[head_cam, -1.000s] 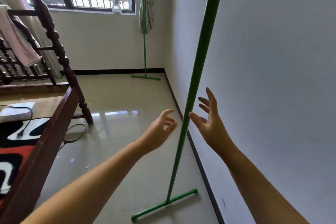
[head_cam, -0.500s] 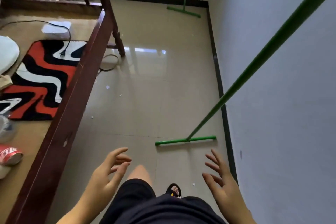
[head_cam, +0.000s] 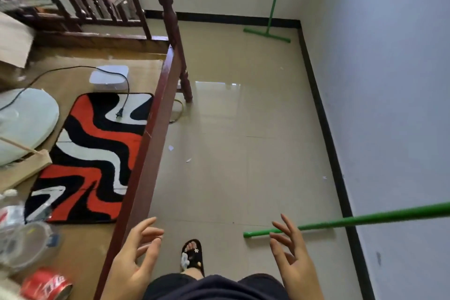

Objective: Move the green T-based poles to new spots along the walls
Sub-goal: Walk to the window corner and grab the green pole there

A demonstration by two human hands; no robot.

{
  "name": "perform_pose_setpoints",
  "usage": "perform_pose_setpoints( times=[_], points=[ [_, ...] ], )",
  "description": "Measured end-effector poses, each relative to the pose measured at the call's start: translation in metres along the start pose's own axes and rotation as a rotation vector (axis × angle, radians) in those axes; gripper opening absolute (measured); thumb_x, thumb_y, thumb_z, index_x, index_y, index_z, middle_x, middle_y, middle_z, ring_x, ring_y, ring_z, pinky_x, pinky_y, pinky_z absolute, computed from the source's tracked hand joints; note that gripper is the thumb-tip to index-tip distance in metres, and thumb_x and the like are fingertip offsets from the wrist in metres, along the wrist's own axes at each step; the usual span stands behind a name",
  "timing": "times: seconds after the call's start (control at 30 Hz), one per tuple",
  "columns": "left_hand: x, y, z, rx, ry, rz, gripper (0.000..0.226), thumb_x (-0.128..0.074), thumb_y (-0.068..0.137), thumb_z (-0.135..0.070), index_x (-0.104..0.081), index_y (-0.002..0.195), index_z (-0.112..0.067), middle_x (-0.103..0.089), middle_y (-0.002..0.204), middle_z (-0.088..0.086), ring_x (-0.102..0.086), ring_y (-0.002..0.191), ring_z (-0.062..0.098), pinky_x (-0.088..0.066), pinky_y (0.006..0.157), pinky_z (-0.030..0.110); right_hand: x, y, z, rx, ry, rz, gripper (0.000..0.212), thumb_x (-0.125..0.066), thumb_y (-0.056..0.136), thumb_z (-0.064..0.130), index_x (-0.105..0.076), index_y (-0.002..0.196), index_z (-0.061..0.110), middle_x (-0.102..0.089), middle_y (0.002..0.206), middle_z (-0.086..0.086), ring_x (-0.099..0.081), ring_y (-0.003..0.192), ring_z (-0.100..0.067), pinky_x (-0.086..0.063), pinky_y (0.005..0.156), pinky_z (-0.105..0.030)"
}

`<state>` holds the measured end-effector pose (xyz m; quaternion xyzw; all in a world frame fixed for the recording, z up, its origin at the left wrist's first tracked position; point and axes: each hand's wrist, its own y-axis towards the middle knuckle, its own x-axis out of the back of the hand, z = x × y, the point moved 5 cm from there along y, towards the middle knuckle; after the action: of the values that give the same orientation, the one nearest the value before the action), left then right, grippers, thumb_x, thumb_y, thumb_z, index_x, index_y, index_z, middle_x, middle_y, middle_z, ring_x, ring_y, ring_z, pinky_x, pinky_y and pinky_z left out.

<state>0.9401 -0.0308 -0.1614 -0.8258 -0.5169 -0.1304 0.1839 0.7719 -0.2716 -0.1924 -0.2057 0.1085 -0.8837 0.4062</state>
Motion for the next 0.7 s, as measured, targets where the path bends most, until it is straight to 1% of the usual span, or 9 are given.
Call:
perform_pose_setpoints(
  times=[0.1, 0.17, 0.27, 0.33, 0.4, 0.5, 0.6, 0.63, 0.7],
  points=[
    [0.019, 0.043, 0.007, 0.01, -0.008, 0.017, 0.035, -0.052, 0.074, -0.034, -0.05, 0.092, -0.064, -0.063, 0.101, -0.019, -0.063, 0.088, 0.001, -0.044, 0.075, 0.002, -0.026, 0.03, 0.021, -0.017, 0.012, -0.018, 0.054, -0.06, 0.082, 0.009, -0.042, 0.114, 0.048, -0.058, 0.116, 0.017, -0.058, 0.096, 0.005, -0.047, 0.073, -0.006],
    [0.021, 0.072, 0.009, 0.019, -0.009, 0.036, 0.04, -0.054, 0.078, -0.026, -0.05, 0.092, -0.064, -0.064, 0.099, -0.019, -0.063, 0.088, 0.001, -0.044, 0.075, 0.002, -0.031, 0.052, 0.034, -0.03, 0.018, -0.084, 0.055, -0.06, 0.082, 0.007, -0.044, 0.112, 0.049, -0.062, 0.108, 0.021, -0.059, 0.096, 0.002, -0.047, 0.071, -0.007],
    [0.02, 0.124, 0.007, 0.023, 0.005, 0.052, 0.046, -0.056, 0.08, -0.022, -0.048, 0.091, -0.066, -0.064, 0.097, -0.021, -0.062, 0.089, 0.001, -0.044, 0.076, 0.002, -0.039, 0.091, 0.051, -0.05, 0.016, -0.14, 0.055, -0.059, 0.082, 0.006, -0.044, 0.108, 0.053, -0.064, 0.104, 0.023, -0.06, 0.094, 0.001, -0.048, 0.072, -0.02],
    [0.015, 0.164, 0.001, 0.014, 0.001, 0.04, 0.042, -0.056, 0.078, -0.027, -0.049, 0.092, -0.066, -0.064, 0.098, -0.02, -0.063, 0.089, 0.001, -0.045, 0.075, 0.003, -0.045, 0.124, 0.064, -0.055, 0.026, -0.136, 0.055, -0.059, 0.082, 0.008, -0.044, 0.107, 0.054, -0.063, 0.106, 0.023, -0.058, 0.095, 0.003, -0.044, 0.074, -0.024],
    [0.005, 0.207, -0.007, 0.008, -0.009, 0.037, 0.034, -0.056, 0.074, -0.037, -0.05, 0.093, -0.065, -0.064, 0.098, -0.019, -0.063, 0.089, 0.001, -0.046, 0.075, 0.003, -0.046, 0.165, 0.079, -0.042, 0.021, -0.128, 0.053, -0.058, 0.083, 0.008, -0.042, 0.109, 0.052, -0.059, 0.112, 0.019, -0.057, 0.096, 0.005, -0.044, 0.075, -0.023],
    [-0.015, 0.277, -0.027, -0.008, -0.044, 0.032, 0.045, -0.057, 0.085, -0.02, -0.049, 0.094, -0.063, -0.063, 0.1, -0.019, -0.062, 0.091, 0.002, -0.045, 0.076, 0.004, -0.035, 0.236, 0.108, -0.019, 0.016, -0.115, 0.051, -0.057, 0.084, 0.011, -0.04, 0.111, 0.051, -0.056, 0.116, 0.016, -0.056, 0.097, 0.007, -0.045, 0.074, -0.022],
    [-0.04, 0.35, -0.06, -0.015, -0.063, 0.028, 0.048, -0.053, 0.088, -0.015, -0.049, 0.094, -0.062, -0.062, 0.103, -0.016, -0.062, 0.091, 0.002, -0.048, 0.077, 0.015, -0.015, 0.31, 0.142, 0.003, -0.004, -0.097, 0.049, -0.056, 0.084, 0.017, -0.038, 0.112, 0.053, -0.055, 0.116, 0.019, -0.055, 0.097, 0.008, -0.045, 0.073, -0.021],
    [-0.049, 0.373, -0.075, -0.024, -0.065, 0.026, 0.047, -0.054, 0.087, -0.017, -0.048, 0.094, -0.063, -0.061, 0.103, -0.016, -0.062, 0.09, 0.002, -0.049, 0.077, 0.017, -0.008, 0.333, 0.155, 0.01, -0.01, -0.1, 0.048, -0.056, 0.084, 0.019, -0.038, 0.113, 0.053, -0.054, 0.116, 0.019, -0.055, 0.097, 0.008, -0.044, 0.074, -0.02],
    [-0.064, 0.416, -0.099, -0.036, -0.07, 0.03, 0.033, -0.056, 0.082, -0.035, -0.048, 0.095, -0.064, -0.062, 0.102, -0.019, -0.062, 0.09, 0.001, -0.049, 0.076, 0.013, 0.001, 0.378, 0.177, 0.013, -0.019, -0.095, 0.047, -0.056, 0.085, 0.019, -0.038, 0.113, 0.052, -0.055, 0.116, 0.017, -0.056, 0.097, 0.005, -0.044, 0.074, -0.02]
  ],
)
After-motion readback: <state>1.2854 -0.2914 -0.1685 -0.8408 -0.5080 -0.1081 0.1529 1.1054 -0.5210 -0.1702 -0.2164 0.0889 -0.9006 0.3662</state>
